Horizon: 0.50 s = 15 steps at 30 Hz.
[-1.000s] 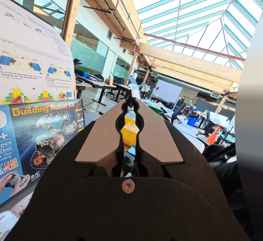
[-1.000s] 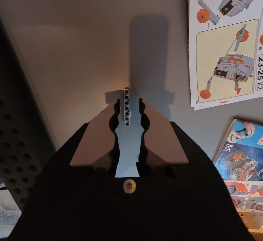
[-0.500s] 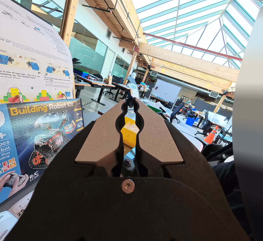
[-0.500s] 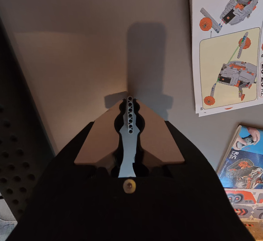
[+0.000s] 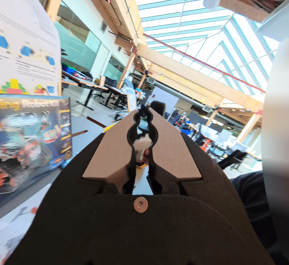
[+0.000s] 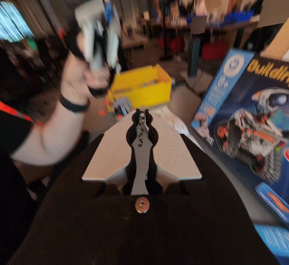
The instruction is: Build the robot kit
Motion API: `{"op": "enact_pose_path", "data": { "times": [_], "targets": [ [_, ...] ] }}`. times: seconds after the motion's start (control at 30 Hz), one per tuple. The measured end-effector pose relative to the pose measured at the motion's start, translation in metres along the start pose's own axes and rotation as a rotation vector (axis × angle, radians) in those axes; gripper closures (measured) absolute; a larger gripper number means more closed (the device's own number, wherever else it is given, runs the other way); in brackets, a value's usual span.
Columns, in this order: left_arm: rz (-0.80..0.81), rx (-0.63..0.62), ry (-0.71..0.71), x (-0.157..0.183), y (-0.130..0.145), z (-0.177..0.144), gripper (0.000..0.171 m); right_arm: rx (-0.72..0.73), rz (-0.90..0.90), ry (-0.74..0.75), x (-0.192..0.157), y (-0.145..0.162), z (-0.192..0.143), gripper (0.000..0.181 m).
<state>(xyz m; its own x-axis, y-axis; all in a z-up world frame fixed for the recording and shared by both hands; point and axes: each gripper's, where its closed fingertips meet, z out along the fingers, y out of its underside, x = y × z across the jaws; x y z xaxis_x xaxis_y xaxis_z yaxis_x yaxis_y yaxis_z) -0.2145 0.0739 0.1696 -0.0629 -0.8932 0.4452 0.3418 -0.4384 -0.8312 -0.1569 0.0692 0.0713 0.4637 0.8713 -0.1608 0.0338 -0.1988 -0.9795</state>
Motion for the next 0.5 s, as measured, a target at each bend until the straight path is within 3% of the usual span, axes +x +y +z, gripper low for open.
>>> {"op": "enact_pose_path", "data": {
  "times": [0.07,0.17,0.37,0.5],
  "targets": [
    [-0.037,0.014,0.048,0.0,0.007,0.011,0.167,0.225,0.086,-0.11,-0.01,-0.048,-0.014,0.175],
    [-0.053,0.034,0.068,-0.003,0.015,0.023,0.166,0.364,0.176,-0.319,-0.029,-0.075,-0.023,0.175],
    [-0.089,0.063,0.073,-0.011,0.03,0.038,0.166,0.551,0.431,-0.467,-0.01,-0.081,-0.018,0.177],
    [-0.118,0.071,0.086,-0.011,0.036,0.045,0.167,0.584,0.449,-0.501,-0.003,-0.075,-0.015,0.177]
  ]
}}
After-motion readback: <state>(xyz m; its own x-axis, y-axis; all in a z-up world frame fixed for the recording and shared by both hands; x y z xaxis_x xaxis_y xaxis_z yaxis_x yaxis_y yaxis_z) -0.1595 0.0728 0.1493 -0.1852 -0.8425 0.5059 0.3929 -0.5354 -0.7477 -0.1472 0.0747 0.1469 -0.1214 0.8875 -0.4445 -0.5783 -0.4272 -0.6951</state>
